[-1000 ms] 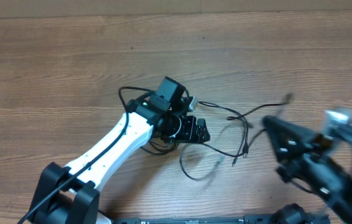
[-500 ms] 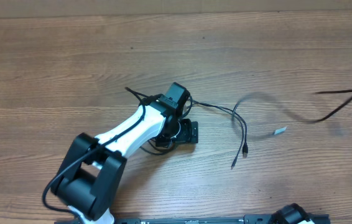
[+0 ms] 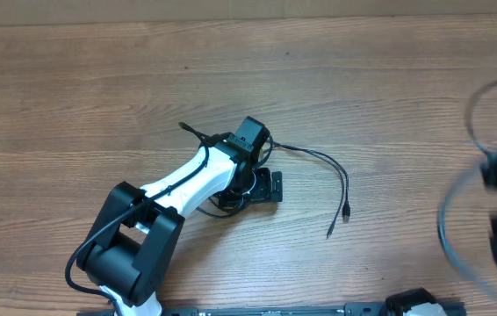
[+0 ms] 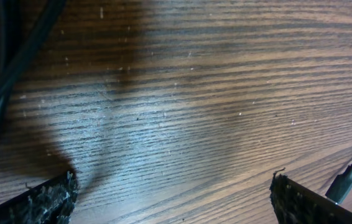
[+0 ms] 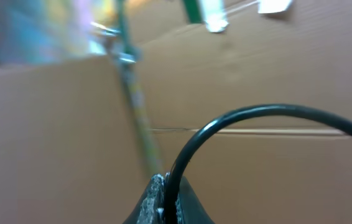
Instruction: Untangle cables
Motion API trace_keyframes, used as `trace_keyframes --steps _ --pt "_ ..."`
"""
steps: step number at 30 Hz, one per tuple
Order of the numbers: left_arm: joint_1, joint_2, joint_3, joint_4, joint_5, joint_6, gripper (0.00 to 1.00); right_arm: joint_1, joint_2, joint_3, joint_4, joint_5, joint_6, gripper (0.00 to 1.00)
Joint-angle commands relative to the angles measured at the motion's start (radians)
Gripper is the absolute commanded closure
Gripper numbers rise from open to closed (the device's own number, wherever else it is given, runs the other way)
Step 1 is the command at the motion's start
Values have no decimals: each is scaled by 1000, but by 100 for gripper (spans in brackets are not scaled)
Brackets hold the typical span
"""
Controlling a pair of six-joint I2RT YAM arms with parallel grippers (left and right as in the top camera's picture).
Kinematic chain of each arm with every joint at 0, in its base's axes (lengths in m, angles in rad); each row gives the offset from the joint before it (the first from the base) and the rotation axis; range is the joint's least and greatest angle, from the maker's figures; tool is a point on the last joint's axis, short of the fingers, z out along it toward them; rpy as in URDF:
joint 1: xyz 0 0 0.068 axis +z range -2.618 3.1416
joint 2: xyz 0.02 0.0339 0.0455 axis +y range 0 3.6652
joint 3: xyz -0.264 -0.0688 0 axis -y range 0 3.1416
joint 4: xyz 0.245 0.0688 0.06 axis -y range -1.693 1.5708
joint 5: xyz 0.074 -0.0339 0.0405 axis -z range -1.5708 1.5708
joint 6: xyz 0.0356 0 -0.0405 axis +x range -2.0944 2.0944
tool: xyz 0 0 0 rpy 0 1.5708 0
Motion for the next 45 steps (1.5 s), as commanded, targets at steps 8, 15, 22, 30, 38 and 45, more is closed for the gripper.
trace_keyframes --steps 8,15,22,30,38,45 --pt "0 33 2 25 -49 -5 0 -454 261 5 -174 -82 39 96" --pt "0 33 2 25 -51 -5 0 -671 454 5 -195 -230 38 96" --pt "0 33 2 31 -51 -5 0 -883 600 5 -233 -581 39 94" --pt "0 33 2 68 -50 -5 1 -921 706 5 -346 -901 111 50" --pt "0 33 2 68 -50 -5 0 -913 710 5 -395 -900 167 9" --pt "0 33 2 68 -51 -5 0 -912 700 5 -498 -931 266 0"
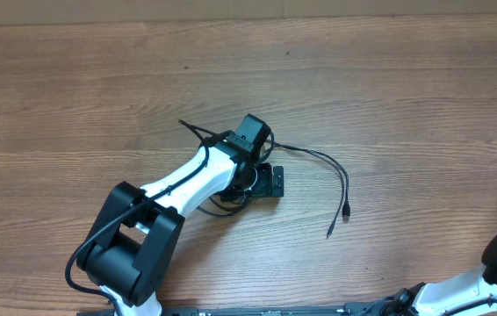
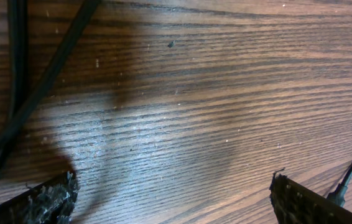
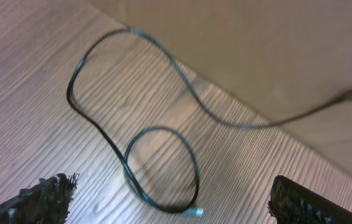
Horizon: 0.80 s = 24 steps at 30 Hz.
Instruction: Untangle cables
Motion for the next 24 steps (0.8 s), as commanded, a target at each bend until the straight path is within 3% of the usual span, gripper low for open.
trace_keyframes --steps 1,13,17,18,19,20,21,24 --pt "0 32 1 4 -21 -5 1 3 -29 7 -37 -61 89 0" --pt "2 30 5 66 16 30 2 162 -263 6 -131 -117 238 0" --pt "25 8 49 5 85 103 28 253 -368 6 -190 -117 285 0" --pt "31 -5 66 -29 82 109 45 279 -395 6 -211 -117 289 0" --pt "40 -27 88 -69 79 127 71 296 -415 6 -228 -117 291 0" --pt "47 -45 105 -99 74 134 84 312 -433 6 -246 -117 297 0" --pt "53 -68 122 -132 64 136 89 328 -452 6 -272 -117 316 0" --pt "59 -158 161 -199 54 163 91 347 -499 6 -348 -118 387 0"
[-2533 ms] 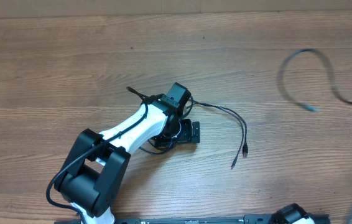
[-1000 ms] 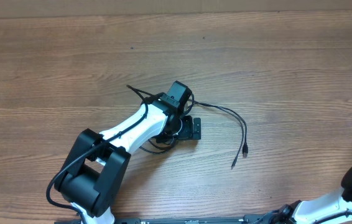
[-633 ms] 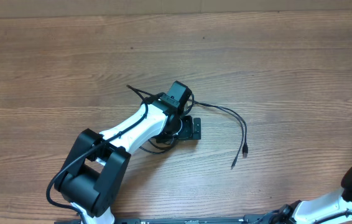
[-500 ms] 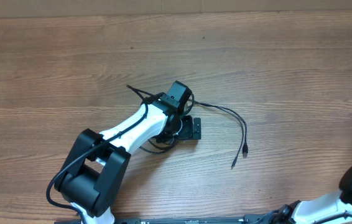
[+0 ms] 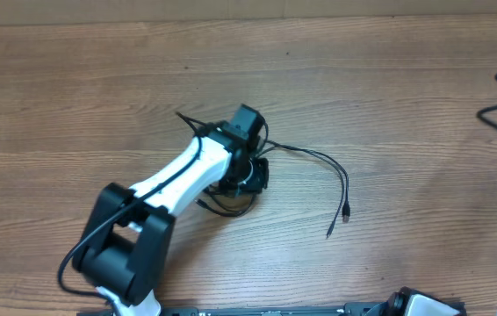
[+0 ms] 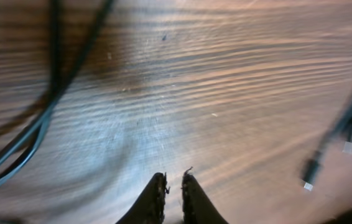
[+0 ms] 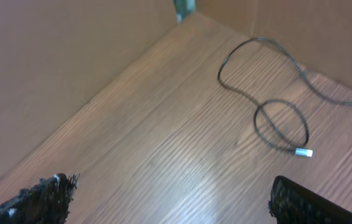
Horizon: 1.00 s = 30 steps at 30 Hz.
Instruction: Untangle cables
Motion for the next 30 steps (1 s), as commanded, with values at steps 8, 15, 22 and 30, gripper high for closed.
trace_keyframes --steps 8,15,22,30 --pt "9 -367 69 -75 5 75 85 10 -54 2 -282 -275 132 0" --pt "9 -479 69 -110 4 74 72 49 -20 -73 -423 -610 -132 0" --pt "9 -510 69 -188 -16 74 78 193 -20 -291 -365 -667 -188 0" --pt "9 -625 69 -308 -274 -63 48 477 -20 -576 -62 -806 -211 0"
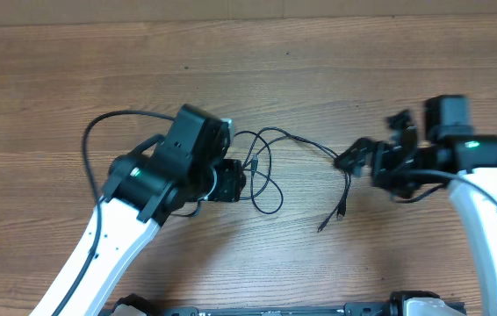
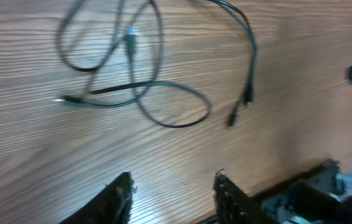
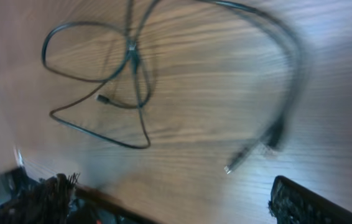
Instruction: Untangle cables
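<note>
A tangle of thin black cables (image 1: 262,167) lies in loose crossing loops mid-table, and two plug ends (image 1: 334,211) trail off to its right. My left gripper (image 1: 234,183) hovers at the loops' left side. In the left wrist view it (image 2: 173,177) is open and empty, with the loops (image 2: 145,93) ahead of it. My right gripper (image 1: 363,154) hangs just right of the cables, over the strand that leads to the plugs. In the right wrist view it (image 3: 173,183) is wide open with nothing between its fingers; the loops (image 3: 126,68) and plugs (image 3: 254,152) lie below.
A separate black cable shows partly at the table's right edge. The table's near edge and the arm bases (image 2: 300,196) lie close behind both grippers. Bare wood stretches across the back and the left of the table.
My left gripper was shut, low by the bunched cables; now it is open, higher and further left. The cables lie spread in wider loops. My right gripper has come from the far right edge to the cables.
My right gripper was shut on a black cable held up at the far right, while the left sat open, low at the tangle. Then the right was open, with that cable lying by the right edge. The left then shut. Now both are open beside the spread-out loops.
</note>
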Motion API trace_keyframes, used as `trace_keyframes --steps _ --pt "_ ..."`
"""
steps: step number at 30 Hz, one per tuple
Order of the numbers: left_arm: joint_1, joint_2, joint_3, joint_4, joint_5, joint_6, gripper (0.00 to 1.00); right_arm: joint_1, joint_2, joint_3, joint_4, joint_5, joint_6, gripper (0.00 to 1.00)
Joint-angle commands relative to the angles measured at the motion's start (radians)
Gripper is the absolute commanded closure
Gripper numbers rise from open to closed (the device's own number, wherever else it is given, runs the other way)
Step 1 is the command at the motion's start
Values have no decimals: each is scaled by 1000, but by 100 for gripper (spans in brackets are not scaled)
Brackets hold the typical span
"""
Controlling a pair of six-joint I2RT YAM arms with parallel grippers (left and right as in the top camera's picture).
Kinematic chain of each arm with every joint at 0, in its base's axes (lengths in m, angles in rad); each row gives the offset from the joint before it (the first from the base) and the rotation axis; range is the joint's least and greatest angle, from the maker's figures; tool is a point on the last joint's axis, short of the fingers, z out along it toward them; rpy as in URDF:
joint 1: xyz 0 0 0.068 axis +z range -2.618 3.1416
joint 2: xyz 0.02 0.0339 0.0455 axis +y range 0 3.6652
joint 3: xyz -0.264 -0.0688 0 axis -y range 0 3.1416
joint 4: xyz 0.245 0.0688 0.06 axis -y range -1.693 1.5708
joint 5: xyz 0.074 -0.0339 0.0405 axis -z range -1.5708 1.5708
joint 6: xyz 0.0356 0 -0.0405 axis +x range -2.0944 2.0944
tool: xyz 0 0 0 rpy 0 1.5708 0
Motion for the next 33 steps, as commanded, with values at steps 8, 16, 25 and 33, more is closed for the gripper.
trace_keyframes --steps 8,16,25,33 --pt "-2 -204 15 -198 -404 -348 4 364 2 -161 384 -36 -32 0" --pt "-2 -243 14 -278 -459 -428 0 588 80 -161 522 364 -32 0" --pt "-2 -240 0 -274 -460 -440 0 661 181 -159 594 307 -31 77" --pt "-2 -204 -28 -188 -467 -450 0 660 50 -14 403 307 -33 96"
